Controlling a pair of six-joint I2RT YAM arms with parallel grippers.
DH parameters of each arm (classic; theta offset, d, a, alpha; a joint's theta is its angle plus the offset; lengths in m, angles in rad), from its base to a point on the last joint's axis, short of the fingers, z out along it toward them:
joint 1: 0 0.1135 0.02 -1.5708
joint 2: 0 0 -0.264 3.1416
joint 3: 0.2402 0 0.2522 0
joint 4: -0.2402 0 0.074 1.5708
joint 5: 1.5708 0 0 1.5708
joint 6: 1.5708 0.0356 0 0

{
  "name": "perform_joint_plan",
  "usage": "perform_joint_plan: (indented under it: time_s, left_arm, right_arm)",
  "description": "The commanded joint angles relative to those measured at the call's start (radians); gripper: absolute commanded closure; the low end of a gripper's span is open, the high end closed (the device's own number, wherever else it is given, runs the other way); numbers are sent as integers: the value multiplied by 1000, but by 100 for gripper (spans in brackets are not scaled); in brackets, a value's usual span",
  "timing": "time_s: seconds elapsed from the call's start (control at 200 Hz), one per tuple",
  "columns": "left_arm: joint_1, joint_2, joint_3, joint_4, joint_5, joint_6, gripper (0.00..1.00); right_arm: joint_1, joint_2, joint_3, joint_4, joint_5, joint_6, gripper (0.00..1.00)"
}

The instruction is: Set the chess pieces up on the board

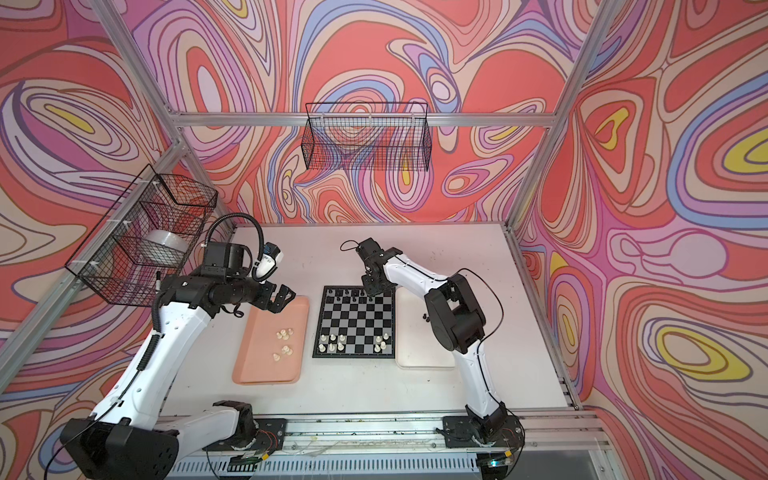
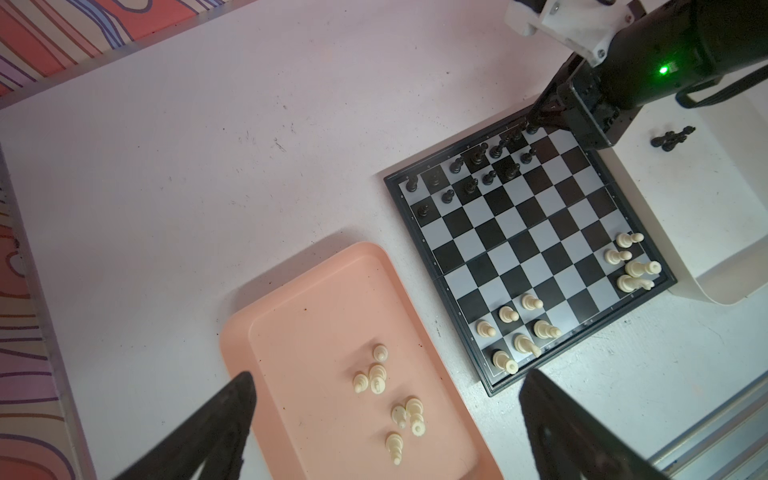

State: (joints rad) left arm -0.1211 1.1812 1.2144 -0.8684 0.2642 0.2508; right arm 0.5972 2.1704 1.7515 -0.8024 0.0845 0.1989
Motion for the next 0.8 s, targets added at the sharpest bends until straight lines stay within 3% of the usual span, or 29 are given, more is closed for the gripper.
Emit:
perform_joint_plan:
  time_s: [0.0,0.796]
  left_arm:
    - [-5,-11,-16,-3,-4,18,0]
    - [-5,-6,-7,-7,0,12,0]
  right_arm:
    - [5,21,11,-1,17,3,90]
    - [5,-37,27,-24,41,-4,76]
